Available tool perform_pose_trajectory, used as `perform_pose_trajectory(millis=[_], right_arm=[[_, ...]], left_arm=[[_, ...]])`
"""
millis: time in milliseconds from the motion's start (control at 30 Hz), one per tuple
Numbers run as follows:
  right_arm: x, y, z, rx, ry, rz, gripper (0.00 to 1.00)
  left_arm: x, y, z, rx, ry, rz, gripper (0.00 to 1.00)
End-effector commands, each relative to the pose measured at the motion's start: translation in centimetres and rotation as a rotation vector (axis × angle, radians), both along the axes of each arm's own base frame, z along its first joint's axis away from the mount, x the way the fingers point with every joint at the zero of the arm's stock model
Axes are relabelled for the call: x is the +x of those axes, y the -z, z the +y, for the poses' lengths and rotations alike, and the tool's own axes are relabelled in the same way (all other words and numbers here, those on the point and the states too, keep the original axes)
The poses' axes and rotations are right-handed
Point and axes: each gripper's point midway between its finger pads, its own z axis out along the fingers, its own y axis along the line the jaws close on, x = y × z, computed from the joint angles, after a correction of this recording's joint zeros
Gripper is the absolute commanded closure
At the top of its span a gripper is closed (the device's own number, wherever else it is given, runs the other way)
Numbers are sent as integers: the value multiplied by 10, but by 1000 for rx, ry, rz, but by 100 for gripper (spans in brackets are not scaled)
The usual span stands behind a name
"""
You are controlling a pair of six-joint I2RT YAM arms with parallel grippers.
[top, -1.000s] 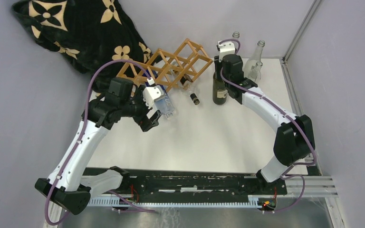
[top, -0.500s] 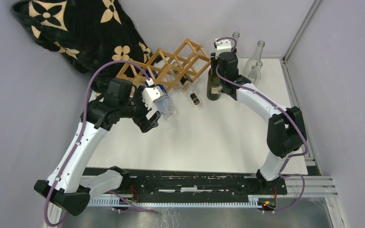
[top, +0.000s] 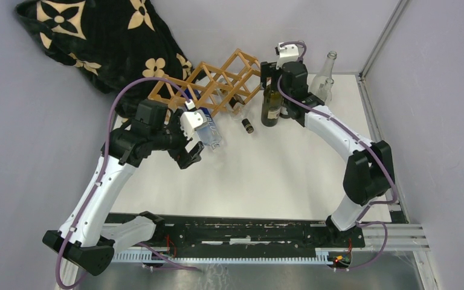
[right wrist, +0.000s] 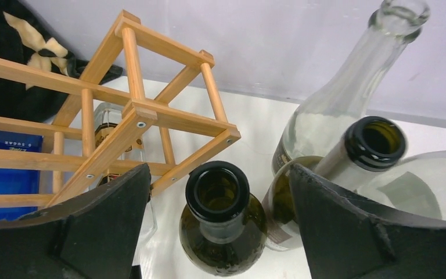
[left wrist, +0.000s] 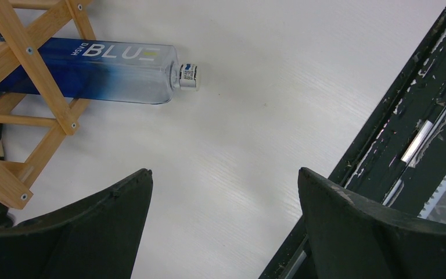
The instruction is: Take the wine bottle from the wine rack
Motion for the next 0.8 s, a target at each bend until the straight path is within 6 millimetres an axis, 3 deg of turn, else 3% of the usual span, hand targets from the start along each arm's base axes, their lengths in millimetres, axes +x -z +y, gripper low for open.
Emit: perform_pose_trajectory(millis=[0,200,333,500,600,767], right_arm=[[-18,-81,-11,87,13,-135,4],[-62,-100,-24,181,7,-152,4],[-93,-88,-28,214,-23,-109,4],[-124,-69,-15,235,-110,-59,10],[-143,-48,11,237,-196,-7,13],[-172,-4,91,221,-443,122,10]], left_arm=[[8,-14,-1,-22,-3,-61,0],[31,-12,8,16,-90,-96,0],[38,-9,8,13,-106,-81,0],[45,-7,8,6,-119,-74,0],[53,-6,14,13,-140,-82,0],[68,3,37,31,-190,-74,0]])
